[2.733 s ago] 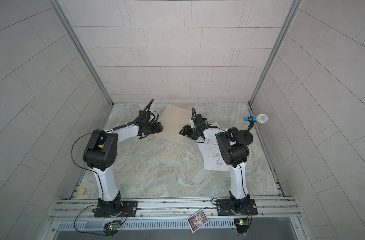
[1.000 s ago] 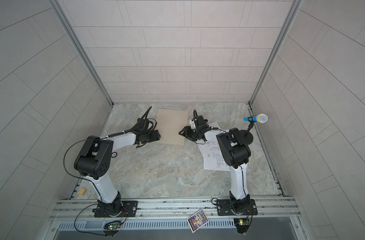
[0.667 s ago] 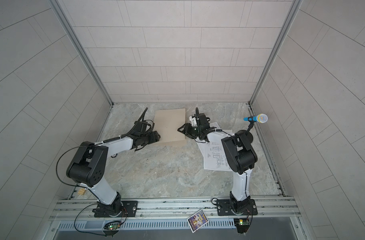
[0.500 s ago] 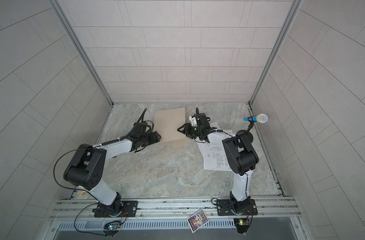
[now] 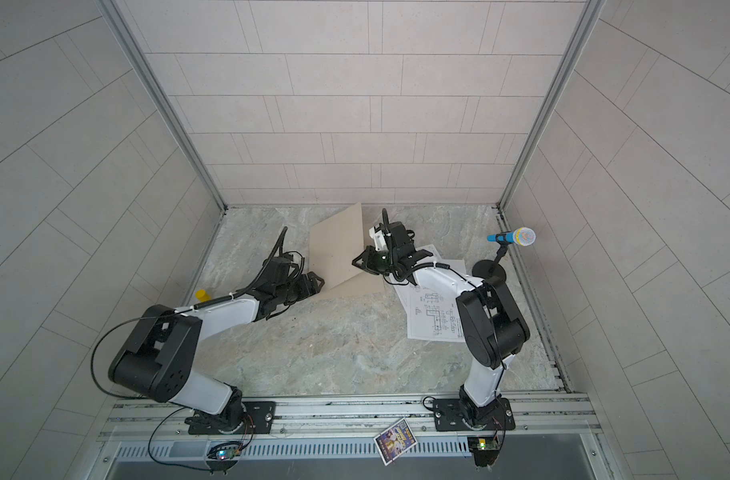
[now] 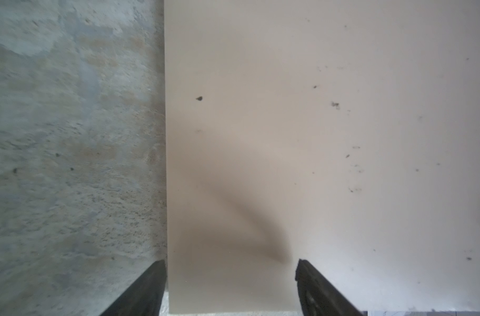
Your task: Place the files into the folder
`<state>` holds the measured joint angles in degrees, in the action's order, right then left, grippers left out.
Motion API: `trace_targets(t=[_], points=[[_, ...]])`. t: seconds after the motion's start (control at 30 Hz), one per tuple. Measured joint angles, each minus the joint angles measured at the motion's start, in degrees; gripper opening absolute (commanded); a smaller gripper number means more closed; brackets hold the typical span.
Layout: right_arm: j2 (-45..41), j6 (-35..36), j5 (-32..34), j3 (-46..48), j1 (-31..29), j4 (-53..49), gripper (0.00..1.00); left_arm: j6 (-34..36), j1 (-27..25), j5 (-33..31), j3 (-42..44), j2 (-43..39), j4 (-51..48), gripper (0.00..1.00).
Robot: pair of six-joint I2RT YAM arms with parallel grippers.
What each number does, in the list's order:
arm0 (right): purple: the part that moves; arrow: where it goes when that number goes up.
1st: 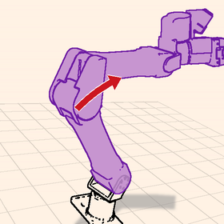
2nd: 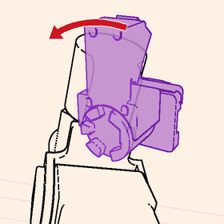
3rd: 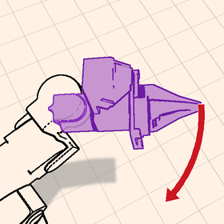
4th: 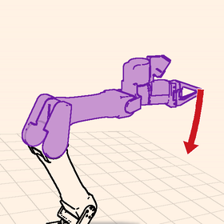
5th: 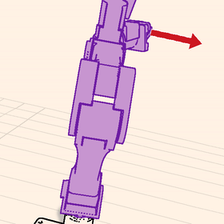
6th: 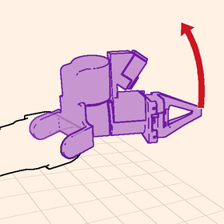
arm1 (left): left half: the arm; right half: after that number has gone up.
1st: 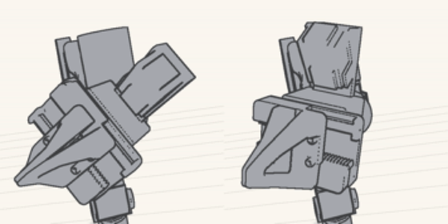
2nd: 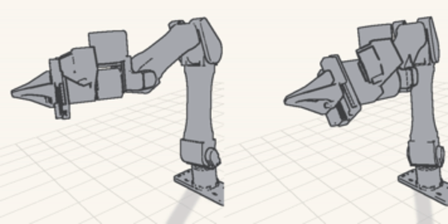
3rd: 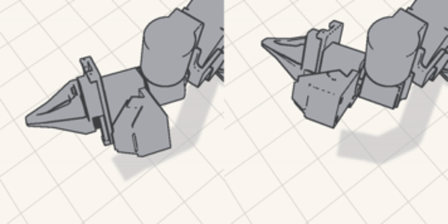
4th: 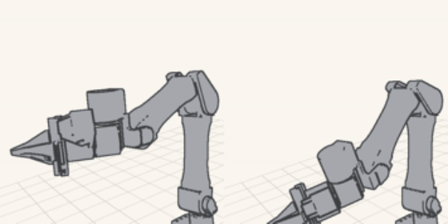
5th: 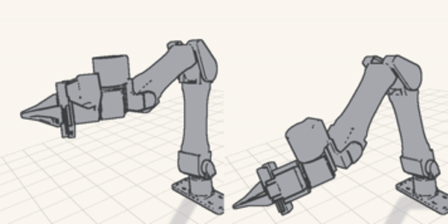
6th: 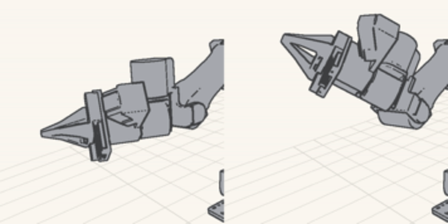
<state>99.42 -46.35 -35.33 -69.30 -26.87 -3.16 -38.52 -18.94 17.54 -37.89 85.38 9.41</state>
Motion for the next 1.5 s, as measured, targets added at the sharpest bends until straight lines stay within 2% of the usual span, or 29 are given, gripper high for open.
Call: trace_targets(t=[0.17,0.23,0.4,0.57,0.73,0.83,0.9,1.0,1.13,1.33,1.5], points=[[-0.9,5.1,6.3,-4.6,-3.8,-8.8,0.08,-0.6,2.0,-1.5,0.3,-7.4,-3.2,0.96],[-1.2,7.1,9.7,-6.6,-5.7,-12.7,0.07,-1.4,4.9,-1.4,0.8,-10.8,-4.2,1.0],[-1.4,12.3,18.6,-14.8,-11.7,-22.8,0.07,-1.6,12.3,-1.0,0.4,-17.7,-9.1,1.0],[-0.5,16.8,26.8,-25.5,-18.3,-30.9,0.09,-0.7,16.7,1.5,-3.1,-18.4,-14.4,1.0],[2.6,19.3,31.6,-31.7,-23.3,-34.9,0.17,-0.6,19.4,4.2,-4.2,-17.8,-17.0,1.0],[5.2,19.6,31.9,-33.3,-25.0,-35.2,0.24,-0.6,20.8,5.5,-4.2,-17.7,-18.0,1.0],[6.9,19.5,31.2,-33.4,-25.9,-35.0,0.37,-0.6,21.8,6.2,-4.2,-17.7,-18.2,1.0],[9.3,19.3,29.6,-33.4,-27.5,-34.2,0.5,-0.6,23.3,6.9,-4.2,-18.2,-18.8,1.0],[11.6,17.8,26.4,-33.4,-30.6,-31.5,0.64,-0.4,25.0,7.1,-4.2,-20.4,-19.7,1.0],[14.4,16.5,22.4,-33.4,-33.9,-27.1,0.76,0.8,27.5,7.1,-4.2,-24.3,-22.2,1.0],[15.6,16.1,19.7,-33.4,-34.4,-25.1,0.88,1.4,28.7,5.3,-4.2,-27.5,-25.4,1.0]])
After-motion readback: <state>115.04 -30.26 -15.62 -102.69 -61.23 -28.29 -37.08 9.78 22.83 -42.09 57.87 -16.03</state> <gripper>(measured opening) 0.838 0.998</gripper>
